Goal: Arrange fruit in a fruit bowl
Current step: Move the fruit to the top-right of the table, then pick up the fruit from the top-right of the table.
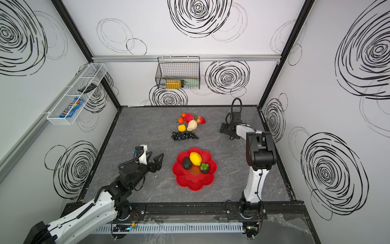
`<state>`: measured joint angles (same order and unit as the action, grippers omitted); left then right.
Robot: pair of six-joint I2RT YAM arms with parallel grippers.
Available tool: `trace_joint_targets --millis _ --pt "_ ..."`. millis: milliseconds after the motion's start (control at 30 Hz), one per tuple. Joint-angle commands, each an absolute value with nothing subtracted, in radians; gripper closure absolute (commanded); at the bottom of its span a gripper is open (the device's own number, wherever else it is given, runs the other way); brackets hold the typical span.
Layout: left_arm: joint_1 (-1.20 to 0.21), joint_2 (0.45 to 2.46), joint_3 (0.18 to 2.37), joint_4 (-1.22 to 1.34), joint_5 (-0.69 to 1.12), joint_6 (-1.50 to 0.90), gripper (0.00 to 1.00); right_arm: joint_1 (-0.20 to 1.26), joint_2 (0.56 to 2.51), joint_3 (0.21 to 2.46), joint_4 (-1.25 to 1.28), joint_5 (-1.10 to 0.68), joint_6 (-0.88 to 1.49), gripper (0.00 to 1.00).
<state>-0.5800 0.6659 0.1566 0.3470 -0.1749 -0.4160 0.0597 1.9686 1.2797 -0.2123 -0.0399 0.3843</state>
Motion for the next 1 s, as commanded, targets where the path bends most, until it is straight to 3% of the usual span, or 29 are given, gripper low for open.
trace_joint_targets --millis 0,367,733,967 --pt "-0.571 0.669 0.152 0.406 -0.163 -0.421 0.13 0.054 1.991 1.316 -0.231 -0.067 0.356 0.03" --pt "-0.562 0.689 0.152 0.417 -0.152 -0.423 0.12 0.075 2.011 1.318 -0.238 -0.088 0.345 0.17" --pt "-0.552 0.707 0.147 0.436 -0.131 -0.423 0.12 0.084 1.987 1.309 -0.235 -0.094 0.345 0.41" --pt "-0.545 0.744 0.144 0.474 -0.084 -0.423 0.11 0.097 1.927 1.276 -0.225 -0.118 0.355 0.43"
